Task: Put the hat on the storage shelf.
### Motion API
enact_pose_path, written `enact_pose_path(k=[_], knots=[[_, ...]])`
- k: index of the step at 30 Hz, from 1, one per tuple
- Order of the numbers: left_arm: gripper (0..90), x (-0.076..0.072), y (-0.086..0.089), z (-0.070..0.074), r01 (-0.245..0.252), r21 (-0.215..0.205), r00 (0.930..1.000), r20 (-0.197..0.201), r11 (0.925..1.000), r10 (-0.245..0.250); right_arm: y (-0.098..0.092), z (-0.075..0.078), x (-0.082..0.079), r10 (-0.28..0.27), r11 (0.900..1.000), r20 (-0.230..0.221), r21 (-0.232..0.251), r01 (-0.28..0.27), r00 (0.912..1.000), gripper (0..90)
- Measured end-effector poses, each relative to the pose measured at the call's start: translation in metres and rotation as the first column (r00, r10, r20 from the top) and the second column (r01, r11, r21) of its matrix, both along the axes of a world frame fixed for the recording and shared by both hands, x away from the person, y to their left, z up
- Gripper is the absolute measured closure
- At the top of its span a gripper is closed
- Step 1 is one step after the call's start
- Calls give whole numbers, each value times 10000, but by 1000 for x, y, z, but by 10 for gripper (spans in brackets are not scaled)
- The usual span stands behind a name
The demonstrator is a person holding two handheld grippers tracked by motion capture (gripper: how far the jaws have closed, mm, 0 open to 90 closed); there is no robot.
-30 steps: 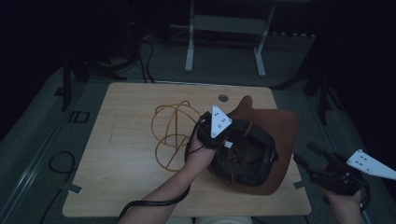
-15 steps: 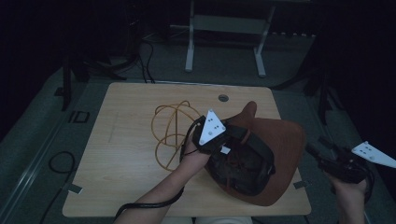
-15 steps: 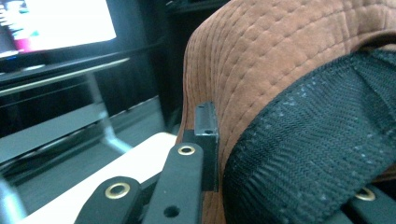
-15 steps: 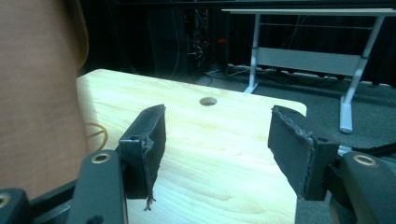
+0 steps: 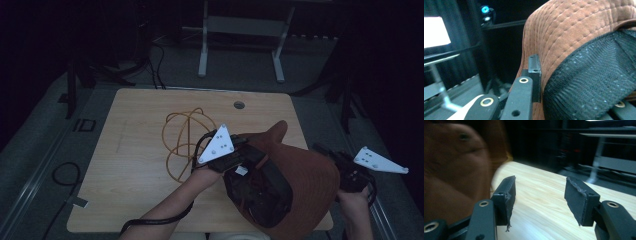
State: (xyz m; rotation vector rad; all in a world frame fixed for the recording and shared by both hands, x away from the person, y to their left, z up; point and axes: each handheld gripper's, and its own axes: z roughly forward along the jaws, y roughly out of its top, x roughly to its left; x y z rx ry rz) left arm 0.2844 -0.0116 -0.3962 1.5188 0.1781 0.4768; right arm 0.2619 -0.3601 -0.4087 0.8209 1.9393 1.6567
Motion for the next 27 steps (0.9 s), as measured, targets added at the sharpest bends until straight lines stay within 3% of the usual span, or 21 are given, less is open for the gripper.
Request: enact_pose_path(k=[5,13,17,21,23,27], knots=[[863,-2,-6,1,242,-53,9997,-60,9997,-242,33,2,-5,1468,9890,144,-217,-1465,9891,416],[863,-5,-10,1,375,-179,9992,-131,9991,-377,62,0,0,2649,9642,182,68,-2651,9641,399],[863,-7,-12,1,376,-209,9991,-164,9991,-380,69,1,1,3042,9510,336,480,-3055,9520,398],[863,-8,-16,-1,582,-116,9980,-221,9982,-584,75,1,6,3234,9428,296,761,-3247,9458,394],[862,-11,-20,-3,472,97,9989,5,9988,-472,79,1,7,3134,9471,331,622,-3149,9490,390],[860,-10,-21,-4,647,51,9976,-246,9979,-646,79,-1,8,3047,9476,445,860,-3075,9514,441]])
